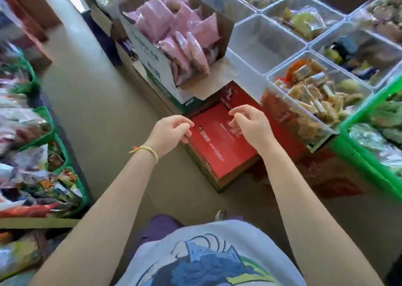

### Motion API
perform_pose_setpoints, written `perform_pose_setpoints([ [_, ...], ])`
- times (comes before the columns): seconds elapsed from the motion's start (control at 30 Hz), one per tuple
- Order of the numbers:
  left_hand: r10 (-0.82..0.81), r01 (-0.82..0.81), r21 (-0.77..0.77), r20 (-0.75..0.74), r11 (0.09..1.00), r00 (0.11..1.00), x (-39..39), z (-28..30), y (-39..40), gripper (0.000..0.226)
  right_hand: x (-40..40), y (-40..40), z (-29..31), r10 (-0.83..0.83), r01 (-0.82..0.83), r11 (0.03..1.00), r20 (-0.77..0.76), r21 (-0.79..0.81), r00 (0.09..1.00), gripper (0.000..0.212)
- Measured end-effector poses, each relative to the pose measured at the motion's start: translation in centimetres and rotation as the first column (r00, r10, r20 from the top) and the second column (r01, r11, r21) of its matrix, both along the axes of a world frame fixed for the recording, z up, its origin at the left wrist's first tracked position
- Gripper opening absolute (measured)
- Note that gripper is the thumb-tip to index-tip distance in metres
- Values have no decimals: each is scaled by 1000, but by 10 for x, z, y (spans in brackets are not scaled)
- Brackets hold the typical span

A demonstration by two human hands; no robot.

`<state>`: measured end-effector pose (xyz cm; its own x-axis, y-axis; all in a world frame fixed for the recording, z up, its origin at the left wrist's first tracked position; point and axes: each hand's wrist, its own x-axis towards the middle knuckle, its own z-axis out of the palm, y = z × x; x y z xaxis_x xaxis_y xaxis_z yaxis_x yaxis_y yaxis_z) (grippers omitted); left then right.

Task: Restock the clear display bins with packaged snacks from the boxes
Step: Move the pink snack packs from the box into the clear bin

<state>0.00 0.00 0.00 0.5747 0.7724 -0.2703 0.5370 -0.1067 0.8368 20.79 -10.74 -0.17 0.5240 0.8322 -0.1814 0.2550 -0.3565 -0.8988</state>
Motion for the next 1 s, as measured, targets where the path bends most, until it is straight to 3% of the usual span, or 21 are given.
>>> perform_pose_setpoints([
  [0.23,154,-152,-46,28,987,988,-19,-19,121,20,-14,142,-2,151,-148,988,75,-51,986,20],
  [0.47,42,-42,-1,56,999,998,-40,-15,280,16,-44,279,-3,2,4,1000,235,-27,972,16],
  [0.57,-53,51,99,23,994,998,-39,-9,339,14,-51,316,3,-91,90,996,396,21,914,14],
  [0.63,-109,100,200,31,975,994,-26,-5,369,13,-51,329,8,-183,204,979,532,20,827,23],
  [0.7,-181,161,312,37,936,983,-5,-4,386,13,-44,331,10,-239,319,948,624,-17,744,29],
  [0.77,-258,222,406,34,886,966,19,-6,394,15,-32,330,8,-226,392,912,651,-119,724,38],
  [0.9,-391,324,605,-23,727,920,67,-7,407,28,-4,336,-1,-72,396,789,569,-470,819,62],
  [1.0,-523,530,651,-232,543,820,97,-6,410,44,12,340,-11,-82,368,770,492,-521,867,41],
])
